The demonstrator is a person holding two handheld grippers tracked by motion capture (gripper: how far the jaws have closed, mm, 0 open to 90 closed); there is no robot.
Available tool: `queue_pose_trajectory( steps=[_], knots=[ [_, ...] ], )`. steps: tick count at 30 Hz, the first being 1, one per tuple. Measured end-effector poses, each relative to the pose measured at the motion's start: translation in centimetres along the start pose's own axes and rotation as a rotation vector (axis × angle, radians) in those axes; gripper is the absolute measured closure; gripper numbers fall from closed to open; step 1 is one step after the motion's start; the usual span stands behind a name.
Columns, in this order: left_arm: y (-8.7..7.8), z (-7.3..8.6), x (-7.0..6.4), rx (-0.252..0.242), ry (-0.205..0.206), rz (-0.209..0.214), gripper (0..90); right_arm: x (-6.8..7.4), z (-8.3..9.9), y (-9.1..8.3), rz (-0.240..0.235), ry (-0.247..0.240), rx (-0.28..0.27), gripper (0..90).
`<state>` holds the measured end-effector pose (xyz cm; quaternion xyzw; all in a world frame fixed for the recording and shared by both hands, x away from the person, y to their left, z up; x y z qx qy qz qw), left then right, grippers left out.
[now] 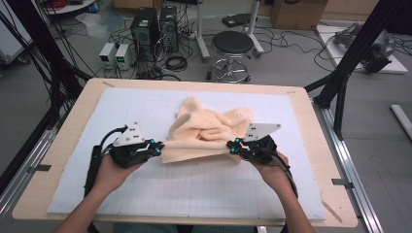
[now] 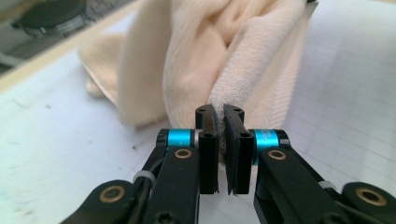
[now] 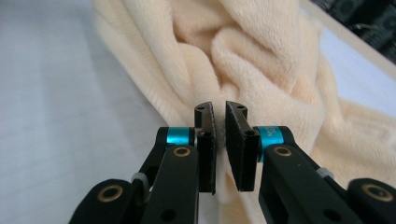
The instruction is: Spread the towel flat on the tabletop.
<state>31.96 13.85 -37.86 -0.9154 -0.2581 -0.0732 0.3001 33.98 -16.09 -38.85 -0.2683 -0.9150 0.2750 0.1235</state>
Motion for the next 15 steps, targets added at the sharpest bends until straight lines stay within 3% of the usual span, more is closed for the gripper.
queue_pose_trajectory(
  steps=[1, 2, 3, 4, 5, 6, 8, 10, 12, 13, 15],
  knots=[
    [-0.9, -0.3, -0.4, -0.011, 0.018, -0.009, 84.7, 0.9, -0.2, -0.5, -0.017, -0.013, 0.003, 86.1],
    [-1.9, -0.5, -0.8, -0.016, 0.036, -0.014, 84.7, 0.9, -0.2, -0.5, -0.017, -0.013, 0.003, 86.1],
    [-2.9, -0.7, -1.4, -0.02, 0.051, -0.014, 84.7, 1.9, -0.2, -0.9, -0.026, -0.037, 0.009, 86.2],
    [-3.4, -0.7, -1.8, -0.027, 0.058, -0.008, 84.7, 3.9, 0.1, -1.7, -0.055, -0.066, 0.014, 86.5],
    [-4.1, -0.6, -2.3, -0.024, 0.066, -0.004, 84.7, 3.9, 0.1, -1.7, -0.055, -0.066, 0.014, 86.5],
    [-4.8, -0.4, -2.9, -0.029, 0.067, 0.0, 84.7, 4.8, 0.4, -2.0, -0.074, -0.069, 0.016, 87.3],
    [-6.1, 0.4, -4.2, -0.026, 0.069, 0.003, 84.7, 6.7, 1.1, -2.6, -0.145, -0.045, 0.0, 89.4],
    [-7.4, 1.4, -5.6, -0.026, 0.063, 0.014, 84.7, 8.4, 2.0, -3.2, -0.191, -0.058, 0.007, 88.7],
    [-8.0, 2.5, -7.0, -0.034, 0.056, 0.057, 84.3, 9.1, 3.0, -3.2, -0.182, -0.071, 0.044, 83.2],
    [-8.1, 3.2, -7.6, -0.025, 0.053, 0.073, 81.4, 8.7, 3.7, -2.6, -0.158, -0.071, 0.069, 77.1],
    [-7.7, 4.0, -8.0, -0.013, 0.051, 0.091, 77.3, 8.4, 3.8, -2.3, -0.15, -0.064, 0.074, 75.5]
  ],
)
Point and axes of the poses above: each handheld gripper's, and its own axes: y roughly forward along the jaws, z roughly out of its underside, x roughly to its left, the point moved 6 cm from there along y, roughly forward along the jaws, and after that the axes turned 14 degrees about y, right-handed, at the moved point
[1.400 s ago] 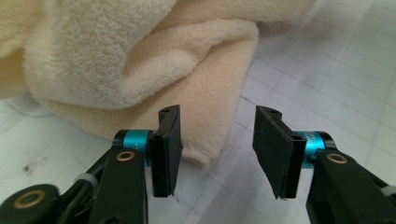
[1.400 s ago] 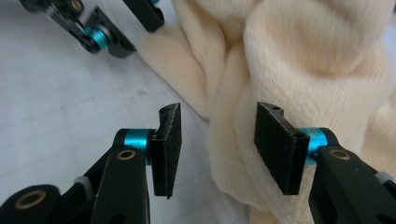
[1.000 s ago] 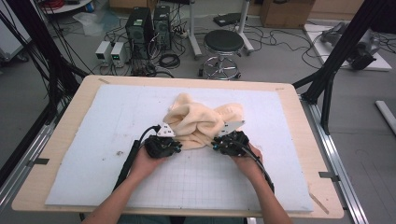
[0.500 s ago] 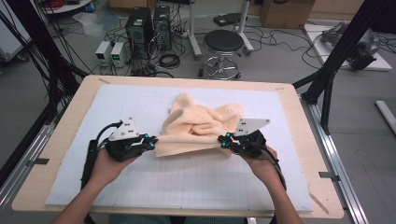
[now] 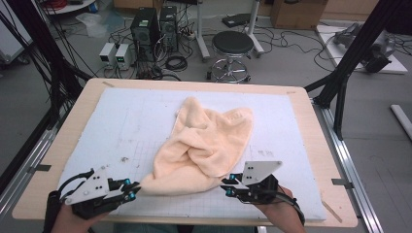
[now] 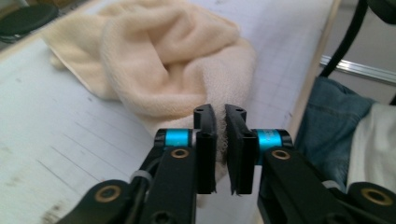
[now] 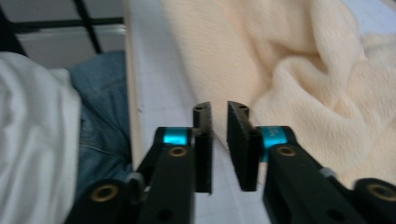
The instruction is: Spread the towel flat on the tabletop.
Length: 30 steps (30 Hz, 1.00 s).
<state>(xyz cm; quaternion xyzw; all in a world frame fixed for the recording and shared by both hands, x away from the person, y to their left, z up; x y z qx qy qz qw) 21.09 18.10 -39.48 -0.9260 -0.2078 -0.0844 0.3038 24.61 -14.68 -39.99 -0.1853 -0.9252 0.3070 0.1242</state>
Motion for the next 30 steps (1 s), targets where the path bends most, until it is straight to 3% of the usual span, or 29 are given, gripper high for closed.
queue_pose_trajectory(
  steps=[1, 5, 7, 8, 12, 15, 17, 18, 21, 23, 24, 28, 29, 30],
  knots=[
    [0.3, 0.3, 0.2, 0.002, -0.009, 0.006, 66.8, -0.4, 0.2, 0.5, -0.004, 0.011, 0.004, 72.9],
    [2.4, 0.6, 1.7, -0.016, -0.065, 0.036, 60.2, -2.6, 0.9, 3.0, 0.004, 0.035, 0.033, 65.6],
    [4.2, 0.2, 1.9, -0.017, -0.074, 0.087, 57.0, -3.6, 1.5, 4.3, -0.011, 0.036, 0.062, 64.0],
    [5.2, 0.0, 1.9, -0.008, -0.061, 0.113, 55.9, -4.4, 2.2, 5.5, -0.014, 0.05, 0.104, 61.8],
    [9.7, -0.1, 1.1, 0.018, -0.06, 0.213, 53.3, -5.1, 3.1, 6.8, -0.008, 0.017, 0.145, 59.3],
    [12.5, 0.6, 0.3, 0.105, -0.018, 0.263, 52.8, -5.3, 3.3, 7.7, -0.009, -0.004, 0.164, 67.1],
    [13.5, 1.1, -0.3, 0.158, 0.005, 0.29, 61.9, -5.3, 3.2, 7.8, -0.022, 0.007, 0.162, 82.8],
    [13.7, 1.2, -0.4, 0.154, 0.026, 0.267, 61.9, -5.3, 3.2, 7.8, -0.022, 0.007, 0.162, 82.8],
    [13.3, 1.2, -0.6, 0.157, 0.037, 0.26, 81.8, -5.2, 3.1, 7.6, -0.028, 0.006, 0.17, 85.2],
    [12.9, 1.1, -0.7, 0.156, 0.043, 0.253, 84.0, -4.8, 3.0, 7.0, -0.04, 0.011, 0.165, 85.4],
    [12.5, 0.9, -0.8, 0.143, 0.042, 0.246, 84.5, -4.0, 2.7, 6.1, -0.061, 0.013, 0.141, 85.4],
    [9.8, -0.1, -1.4, 0.07, 0.04, 0.236, 84.6, -1.3, 2.6, 3.8, -0.093, 0.001, 0.108, 84.8],
    [9.0, -0.3, -1.6, 0.056, 0.039, 0.237, 84.6, -1.3, 2.6, 3.8, -0.093, 0.001, 0.108, 84.8],
    [8.4, -0.4, -1.9, 0.038, 0.036, 0.241, 84.4, -0.1, 2.8, 2.9, -0.127, 0.009, 0.103, 76.7]
  ],
)
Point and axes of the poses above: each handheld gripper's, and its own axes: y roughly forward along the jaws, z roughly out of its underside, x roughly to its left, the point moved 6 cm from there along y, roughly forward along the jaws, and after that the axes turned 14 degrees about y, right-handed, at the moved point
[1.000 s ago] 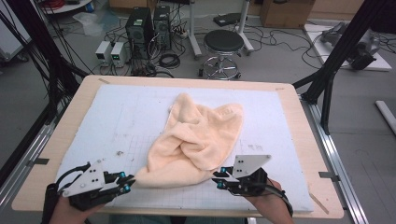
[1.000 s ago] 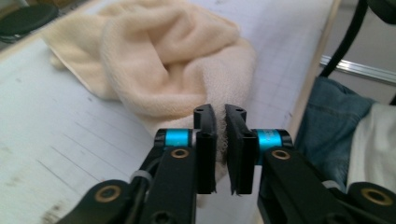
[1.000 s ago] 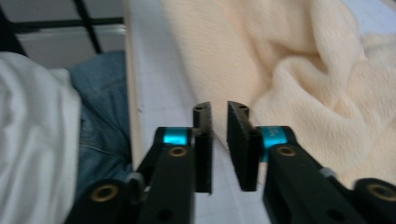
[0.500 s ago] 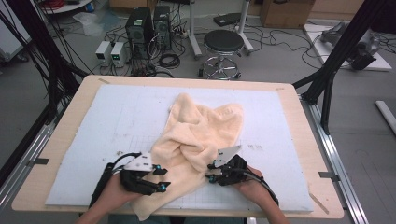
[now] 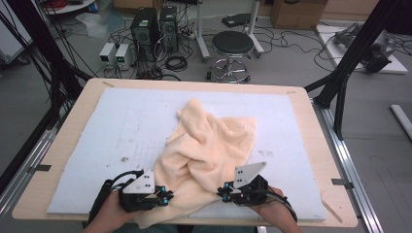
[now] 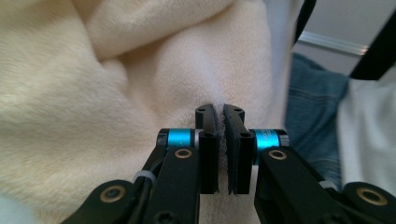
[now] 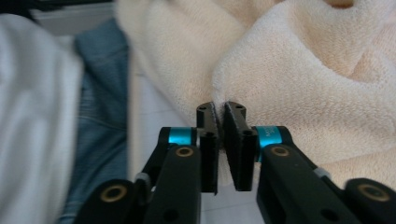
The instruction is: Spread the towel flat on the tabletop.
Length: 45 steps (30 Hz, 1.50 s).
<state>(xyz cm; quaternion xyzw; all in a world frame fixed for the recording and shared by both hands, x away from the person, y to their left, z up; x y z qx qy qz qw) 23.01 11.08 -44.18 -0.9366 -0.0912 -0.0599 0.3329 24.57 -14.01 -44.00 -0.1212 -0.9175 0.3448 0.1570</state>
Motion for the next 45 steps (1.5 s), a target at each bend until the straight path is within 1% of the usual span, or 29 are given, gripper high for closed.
queue_pose_trajectory(
  steps=[1, 3, 4, 6, 7, 8, 9, 10, 12, 14, 15, 16, 18, 19, 22, 24, 26, 29, 30, 31, 33, 34, 35, 36, 37, 38, 40, 42, 45],
  knots=[
    [-0.4, 0.1, -0.3, 0.013, 0.015, 0.006, 83.7, 0.1, -0.1, -0.3, 0.011, 0.012, -0.015, 65.7],
    [-0.5, 0.4, -0.6, 0.013, 0.005, 0.003, 78.6, -0.3, -0.3, -0.8, 0.037, 0.042, -0.045, 62.4],
    [-0.4, 0.5, -0.5, 0.013, 0.0, 0.006, 78.6, -0.3, -0.3, -0.8, 0.037, 0.042, -0.045, 62.4],
    [0.2, 0.8, -0.2, 0.021, -0.027, 0.013, 63.9, -1.5, -0.5, -0.8, 0.101, 0.052, -0.057, 54.2],
    [0.6, 0.9, -0.1, 0.027, -0.035, 0.025, 57.1, -2.7, -0.6, 0.2, 0.116, 0.077, -0.047, 47.4],
    [1.0, 1.0, 0.2, 0.04, -0.025, 0.037, 57.1, -2.7, -0.6, 0.2, 0.116, 0.077, -0.047, 47.4],
    [1.4, 1.1, 0.3, 0.051, -0.026, 0.038, 55.5, -3.2, -0.5, 1.0, 0.131, 0.073, -0.031, 46.2],
    [1.8, 1.2, 0.5, 0.066, -0.016, 0.038, 53.6, -3.5, -0.4, 1.9, 0.122, 0.069, -0.007, 45.7],
    [2.3, 1.3, 0.8, 0.081, -0.012, 0.041, 54.2, -3.7, -0.1, 3.5, 0.12, 0.052, 0.031, 50.8],
    [2.7, 1.5, 1.0, 0.095, -0.004, 0.044, 58.3, -3.7, -0.2, 4.0, 0.127, 0.01, 0.04, 71.7],
    [2.9, 1.6, 1.0, 0.099, -0.01, 0.045, 61.6, -3.9, -0.7, 3.4, 0.11, 0.009, 0.027, 82.5],
    [3.1, 1.7, 0.9, 0.108, -0.004, 0.051, 64.5, -3.9, -0.9, 3.0, 0.097, 0.022, 0.014, 83.6],
    [3.2, 2.0, 0.8, 0.115, -0.001, 0.046, 70.1, -3.9, -1.6, 1.9, 0.114, 0.02, -0.011, 84.4],
    [3.2, 2.0, 0.7, 0.117, 0.001, 0.046, 70.1, -3.9, -1.6, 1.9, 0.114, 0.02, -0.011, 84.4],
    [3.1, 2.1, 0.7, 0.117, 0.003, 0.051, 76.5, -4.2, -3.5, -0.2, 0.163, 0.001, -0.053, 84.3],
    [3.1, 2.1, 0.7, 0.119, 0.011, 0.048, 78.7, -4.7, -4.6, -1.1, 0.15, 0.022, -0.047, 83.8],
    [3.1, 2.0, 0.6, 0.114, 0.017, 0.049, 80.0, -5.5, -5.8, -1.9, 0.195, 0.012, -0.052, 83.9],
    [2.8, 1.9, 0.6, 0.103, 0.023, 0.059, 80.3, -7.7, -7.9, -2.1, 0.272, 0.023, -0.063, 84.1],
    [2.7, 1.8, 0.6, 0.087, 0.009, 0.062, 80.3, -8.5, -8.4, -2.0, 0.296, 0.028, -0.055, 84.1],
    [2.5, 1.7, 0.7, 0.079, 0.014, 0.061, 80.4, -10.1, -9.0, -1.6, 0.327, 0.046, -0.051, 84.1],
    [2.1, 1.6, 0.8, 0.062, 0.016, 0.048, 80.4, -12.6, -9.6, -0.6, 0.352, 0.088, -0.047, 84.0],
    [1.7, 1.5, 0.9, 0.052, 0.017, 0.033, 80.0, -15.4, -9.4, 1.0, 0.362, 0.163, -0.031, 83.9],
    [1.4, 1.5, 1.1, 0.039, 0.014, 0.023, 80.0, -15.4, -9.4, 1.0, 0.362, 0.163, -0.031, 83.2],
    [0.9, 1.5, 1.3, 0.023, 0.005, 0.008, 79.3, -16.5, -9.0, 1.8, 0.373, 0.197, -0.009, 81.4],
    [0.7, 1.5, 1.4, 0.01, -0.008, -0.004, 77.3, -17.5, -8.3, 2.6, 0.382, 0.23, 0.025, 75.5],
    [0.4, 1.6, 1.6, 0.003, -0.014, -0.013, 74.7, -17.9, -7.9, 2.8, 0.391, 0.249, 0.033, 69.4],
    [-0.1, 1.8, 2.1, -0.014, -0.035, -0.037, 66.3, -17.8, -7.7, 2.3, 0.366, 0.275, -0.019, 66.3],
    [-0.3, 1.8, 2.6, -0.034, -0.056, -0.05, 62.1, -16.5, -7.7, 0.9, 0.379, 0.233, -0.067, 62.8],
    [-0.8, 1.6, 3.0, -0.05, -0.065, -0.072, 54.6, -13.7, -7.4, -1.5, 0.374, 0.155, -0.116, 59.7]
  ],
)
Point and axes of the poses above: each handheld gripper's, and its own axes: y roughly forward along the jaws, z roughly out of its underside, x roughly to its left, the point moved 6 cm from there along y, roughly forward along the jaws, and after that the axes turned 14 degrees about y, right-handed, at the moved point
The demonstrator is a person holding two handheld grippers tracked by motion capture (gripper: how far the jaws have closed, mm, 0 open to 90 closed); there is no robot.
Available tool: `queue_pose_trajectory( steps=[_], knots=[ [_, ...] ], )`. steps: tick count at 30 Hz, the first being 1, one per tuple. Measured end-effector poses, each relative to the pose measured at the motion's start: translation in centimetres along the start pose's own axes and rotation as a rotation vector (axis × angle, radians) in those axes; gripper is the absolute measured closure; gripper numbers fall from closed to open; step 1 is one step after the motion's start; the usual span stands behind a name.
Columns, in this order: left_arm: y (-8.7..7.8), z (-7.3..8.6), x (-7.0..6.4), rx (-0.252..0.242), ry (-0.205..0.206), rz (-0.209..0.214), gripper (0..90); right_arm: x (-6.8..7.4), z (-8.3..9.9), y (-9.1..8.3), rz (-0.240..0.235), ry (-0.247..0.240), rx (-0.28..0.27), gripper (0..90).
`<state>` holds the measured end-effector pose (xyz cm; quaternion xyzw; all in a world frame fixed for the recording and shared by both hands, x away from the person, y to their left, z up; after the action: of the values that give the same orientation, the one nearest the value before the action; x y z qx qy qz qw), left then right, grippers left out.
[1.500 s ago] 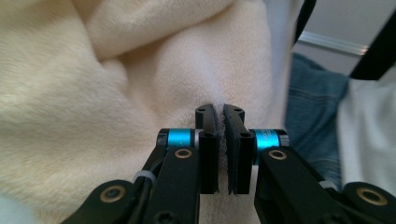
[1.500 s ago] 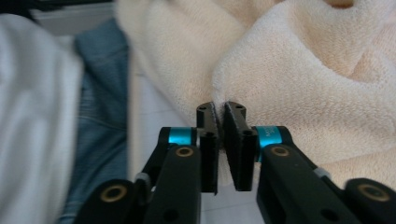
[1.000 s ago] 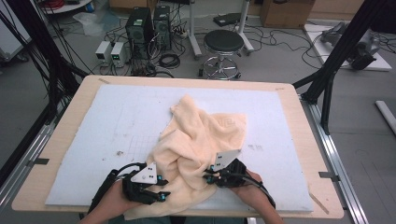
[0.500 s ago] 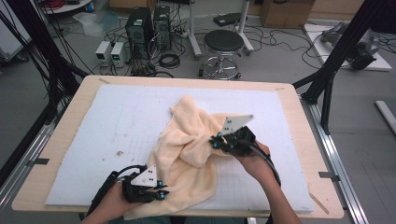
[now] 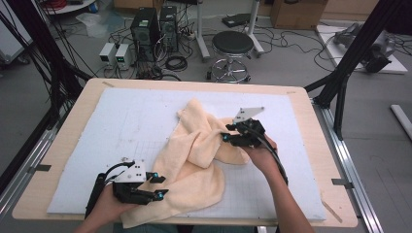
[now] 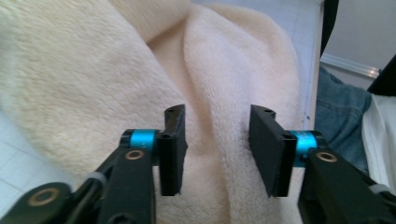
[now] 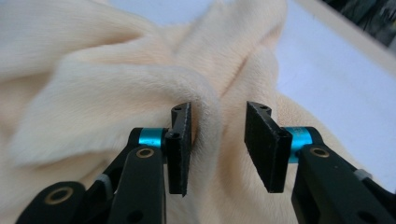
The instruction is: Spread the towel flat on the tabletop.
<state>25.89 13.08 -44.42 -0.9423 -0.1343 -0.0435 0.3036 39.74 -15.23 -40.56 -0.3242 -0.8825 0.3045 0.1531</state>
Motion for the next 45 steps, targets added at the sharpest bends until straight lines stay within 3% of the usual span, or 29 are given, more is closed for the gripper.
queue_pose_trajectory(
  steps=[3, 4, 6, 8, 9, 10, 12, 13, 15, 17, 19, 21, 22, 25, 26, 29, 30, 31, 32, 37, 39, 40, 41, 45],
  knots=[
    [-0.5, -0.2, 0.1, -0.019, 0.007, -0.026, 51.4, 1.6, 1.0, -2.7, -0.014, -0.034, -0.034, 58.6],
    [-0.6, -0.2, 0.3, -0.02, -0.003, -0.048, 47.6, 3.1, 1.9, -4.0, -0.044, -0.071, -0.046, 57.8],
    [-0.9, 0.0, 0.6, -0.016, -0.01, -0.069, 47.0, 3.6, 2.4, -4.3, -0.056, -0.087, -0.046, 57.8],
    [-1.1, 0.3, 1.0, -0.016, -0.02, -0.091, 46.7, 5.1, 3.6, -4.4, -0.119, -0.11, -0.043, 58.4],
    [-1.1, 0.6, 1.3, -0.002, -0.028, -0.101, 46.7, 6.2, 5.1, -3.5, -0.148, -0.151, 0.015, 58.6],
    [-1.0, 0.9, 1.6, 0.013, -0.035, -0.109, 46.7, 6.2, 5.1, -3.5, -0.148, -0.151, 0.015, 58.6],
    [-0.5, 1.7, 2.3, 0.052, -0.052, -0.121, 47.0, 6.9, 6.3, -2.0, -0.201, -0.17, 0.064, 58.7],
    [-0.4, 2.0, 2.6, 0.071, -0.053, -0.123, 48.4, 7.2, 7.0, -0.5, -0.236, -0.191, 0.106, 57.3],
    [-0.1, 2.5, 3.2, 0.088, -0.068, -0.127, 49.0, 7.3, 7.2, 0.2, -0.247, -0.197, 0.121, 57.4],
    [0.2, 3.0, 3.5, 0.103, -0.078, -0.111, 55.7, 7.1, 7.6, 1.5, -0.249, -0.226, 0.163, 59.1],
    [0.8, 3.6, 3.6, 0.14, -0.089, -0.091, 60.6, 6.9, 8.1, 2.4, -0.28, -0.195, 0.203, 66.8],
    [1.2, 3.8, 3.4, 0.139, -0.085, -0.084, 66.5, 6.8, 8.2, 2.4, -0.325, -0.155, 0.192, 84.3],
    [1.2, 3.7, 3.3, 0.14, -0.083, -0.079, 70.4, 6.9, 8.3, 2.3, -0.338, -0.16, 0.19, 86.4],
    [0.9, 3.4, 3.0, 0.139, -0.082, -0.087, 80.1, 7.4, 8.8, 0.8, -0.356, -0.156, 0.208, 88.0],
    [0.7, 3.2, 2.8, 0.135, -0.078, -0.091, 80.1, 7.4, 8.8, 0.8, -0.356, -0.156, 0.208, 88.0],
    [-0.3, 2.2, 1.7, 0.092, -0.067, -0.09, 80.9, 8.5, 9.4, -2.0, -0.365, -0.165, 0.175, 88.1],
    [-0.6, 1.8, 1.2, 0.079, -0.061, -0.084, 81.0, 9.1, 9.6, -3.1, -0.37, -0.171, 0.16, 88.1],
    [-0.9, 1.5, 0.7, 0.074, -0.052, -0.083, 81.2, 10.2, 10.2, -5.4, -0.367, -0.182, 0.133, 88.1],
    [-1.2, 1.2, 0.2, 0.065, -0.046, -0.081, 81.2, 10.2, 10.2, -5.4, -0.367, -0.182, 0.133, 88.2],
    [-3.2, -0.5, -3.0, 0.004, -0.027, -0.051, 81.2, 14.0, 11.6, -10.7, -0.418, -0.209, 0.117, 87.5],
    [-3.8, -0.9, -3.7, -0.003, 0.0, -0.032, 78.7, 15.4, 11.8, -12.4, -0.438, -0.23, 0.112, 84.0],
    [-3.8, -0.9, -3.7, -0.003, 0.0, -0.032, 74.1, 15.4, 11.8, -12.4, -0.438, -0.23, 0.112, 84.0],
    [-3.7, -1.1, -3.3, -0.008, 0.012, -0.044, 67.1, 15.5, 10.9, -12.7, -0.391, -0.236, 0.087, 73.1],
    [-2.4, -0.6, -0.3, 0.006, 0.002, -0.082, 61.2, 13.8, 9.2, -9.6, -0.303, -0.238, 0.053, 66.8]
  ],
)
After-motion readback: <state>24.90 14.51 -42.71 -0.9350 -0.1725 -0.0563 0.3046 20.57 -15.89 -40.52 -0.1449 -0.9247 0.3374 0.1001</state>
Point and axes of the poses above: each handheld gripper's, and its own axes: y roughly forward along the jaws, z roughly out of its underside, x roughly to its left, the point moved 6 cm from there along y, roughly forward along the jaws, and after that the axes turned 14 degrees about y, right-handed, at the moved point
